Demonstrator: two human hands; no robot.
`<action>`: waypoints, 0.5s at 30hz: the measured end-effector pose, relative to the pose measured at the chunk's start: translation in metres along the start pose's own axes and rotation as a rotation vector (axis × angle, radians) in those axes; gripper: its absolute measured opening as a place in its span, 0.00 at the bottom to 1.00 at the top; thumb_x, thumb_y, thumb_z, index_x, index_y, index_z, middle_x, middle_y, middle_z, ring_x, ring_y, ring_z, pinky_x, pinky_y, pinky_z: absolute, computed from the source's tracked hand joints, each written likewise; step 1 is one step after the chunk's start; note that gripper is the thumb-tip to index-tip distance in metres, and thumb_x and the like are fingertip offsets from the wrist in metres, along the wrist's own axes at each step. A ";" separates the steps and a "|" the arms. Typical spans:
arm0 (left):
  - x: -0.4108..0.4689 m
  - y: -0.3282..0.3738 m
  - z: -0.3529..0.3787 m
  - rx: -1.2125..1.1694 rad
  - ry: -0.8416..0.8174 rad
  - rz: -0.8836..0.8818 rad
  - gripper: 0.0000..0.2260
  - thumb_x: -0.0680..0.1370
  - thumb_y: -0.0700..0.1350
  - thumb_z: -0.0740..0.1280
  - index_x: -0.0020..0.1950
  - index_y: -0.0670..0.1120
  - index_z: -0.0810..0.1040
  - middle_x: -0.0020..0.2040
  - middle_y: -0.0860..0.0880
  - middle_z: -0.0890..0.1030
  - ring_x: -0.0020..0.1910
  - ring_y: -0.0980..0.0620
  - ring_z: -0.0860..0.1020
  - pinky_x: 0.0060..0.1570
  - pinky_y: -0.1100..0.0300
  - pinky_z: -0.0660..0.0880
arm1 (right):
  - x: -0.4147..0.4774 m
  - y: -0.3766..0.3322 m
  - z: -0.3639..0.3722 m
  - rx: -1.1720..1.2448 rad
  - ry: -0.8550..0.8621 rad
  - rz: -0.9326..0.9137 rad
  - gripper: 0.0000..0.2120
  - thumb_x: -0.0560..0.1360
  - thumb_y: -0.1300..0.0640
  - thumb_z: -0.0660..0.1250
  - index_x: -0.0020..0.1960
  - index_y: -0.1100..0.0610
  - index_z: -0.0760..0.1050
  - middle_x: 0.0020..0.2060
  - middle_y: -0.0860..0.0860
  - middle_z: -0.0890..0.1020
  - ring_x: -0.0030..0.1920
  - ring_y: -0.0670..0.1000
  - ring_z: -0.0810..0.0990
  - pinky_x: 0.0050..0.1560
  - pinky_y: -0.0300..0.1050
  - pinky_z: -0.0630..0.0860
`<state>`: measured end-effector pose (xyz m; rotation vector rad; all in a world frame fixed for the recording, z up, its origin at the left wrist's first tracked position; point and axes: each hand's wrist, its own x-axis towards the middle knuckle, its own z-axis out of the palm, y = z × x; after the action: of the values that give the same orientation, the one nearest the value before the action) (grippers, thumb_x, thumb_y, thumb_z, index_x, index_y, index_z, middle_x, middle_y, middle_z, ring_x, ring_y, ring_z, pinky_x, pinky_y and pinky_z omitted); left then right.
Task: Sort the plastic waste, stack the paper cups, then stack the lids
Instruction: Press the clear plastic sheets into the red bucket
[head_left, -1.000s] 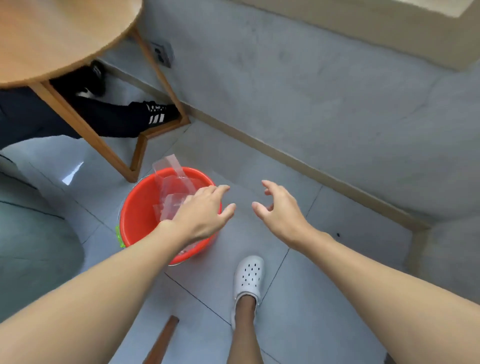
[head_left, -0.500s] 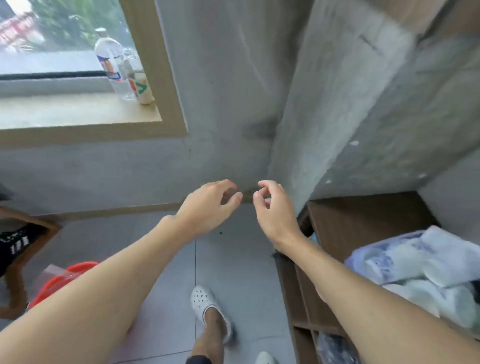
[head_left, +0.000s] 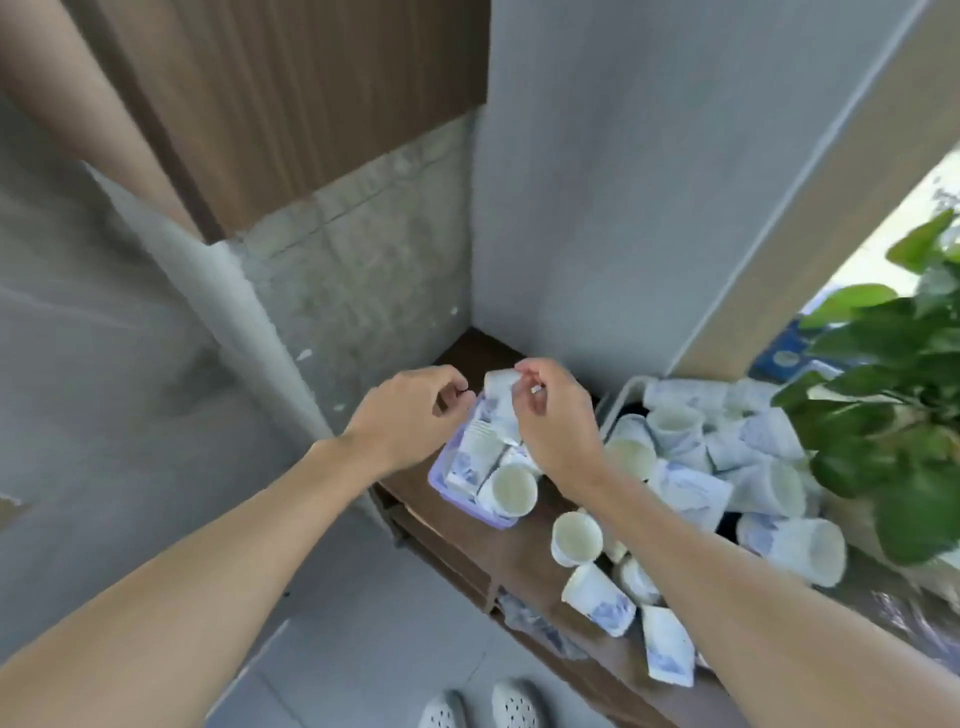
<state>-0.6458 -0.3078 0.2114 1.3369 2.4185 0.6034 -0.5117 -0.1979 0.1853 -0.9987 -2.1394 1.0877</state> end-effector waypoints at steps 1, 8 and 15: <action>0.008 0.020 0.009 0.008 -0.038 0.058 0.10 0.80 0.56 0.64 0.55 0.53 0.79 0.42 0.60 0.77 0.45 0.54 0.78 0.53 0.52 0.76 | -0.003 0.010 -0.022 0.002 0.065 0.027 0.09 0.79 0.59 0.61 0.57 0.56 0.76 0.40 0.46 0.75 0.35 0.43 0.73 0.46 0.43 0.73; 0.018 0.188 0.095 -0.047 -0.136 0.482 0.08 0.79 0.52 0.67 0.53 0.49 0.81 0.45 0.55 0.82 0.44 0.52 0.80 0.47 0.54 0.76 | -0.079 0.091 -0.197 -0.077 0.443 0.191 0.10 0.79 0.61 0.60 0.58 0.58 0.77 0.41 0.49 0.77 0.39 0.46 0.74 0.46 0.41 0.71; -0.036 0.366 0.223 -0.042 -0.325 0.794 0.09 0.79 0.52 0.68 0.55 0.48 0.81 0.45 0.56 0.81 0.45 0.52 0.80 0.47 0.53 0.78 | -0.207 0.188 -0.354 -0.154 0.708 0.415 0.09 0.78 0.61 0.61 0.54 0.58 0.78 0.37 0.49 0.79 0.40 0.49 0.76 0.43 0.42 0.71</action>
<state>-0.2601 -0.1176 0.2055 2.1752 1.5609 0.5452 -0.0654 -0.1328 0.1894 -1.6549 -1.4824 0.5948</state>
